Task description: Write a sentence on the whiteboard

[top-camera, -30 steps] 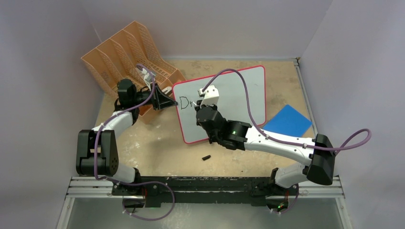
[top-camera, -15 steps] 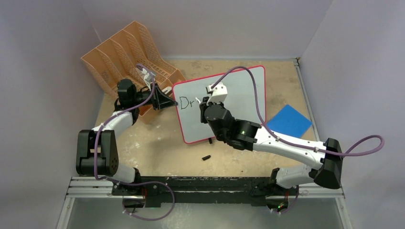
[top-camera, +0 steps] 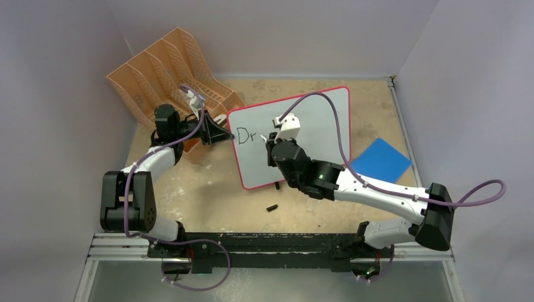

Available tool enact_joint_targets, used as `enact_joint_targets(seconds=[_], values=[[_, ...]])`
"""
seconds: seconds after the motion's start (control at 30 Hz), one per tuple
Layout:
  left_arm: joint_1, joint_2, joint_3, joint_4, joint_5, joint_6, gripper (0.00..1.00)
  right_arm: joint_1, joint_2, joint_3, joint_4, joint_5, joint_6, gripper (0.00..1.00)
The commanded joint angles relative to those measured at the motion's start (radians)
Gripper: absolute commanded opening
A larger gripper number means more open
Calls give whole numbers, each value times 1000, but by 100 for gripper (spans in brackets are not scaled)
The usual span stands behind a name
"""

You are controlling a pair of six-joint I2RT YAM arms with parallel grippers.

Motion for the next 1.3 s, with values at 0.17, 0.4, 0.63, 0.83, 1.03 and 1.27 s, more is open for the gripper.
enact_joint_targets(seconds=[0.17, 0.4, 0.63, 0.83, 1.03, 1.27], values=[[-10, -33, 13, 30, 34, 30, 0, -5, -28, -1, 42, -16, 9, 0], [-10, -32, 10, 30, 34, 31, 0, -10, -18, 3, 42, -23, 8, 0], [-12, -32, 10, 28, 34, 30, 0, -13, -14, 2, 42, -16, 13, 0], [-14, -32, 12, 27, 34, 31, 0, -17, -4, -1, 80, -11, 13, 0], [-13, -32, 13, 25, 34, 33, 0, -23, 6, 0, 86, -15, 12, 0], [-12, -33, 13, 24, 34, 34, 0, -24, 1, 1, 72, -21, 16, 0]])
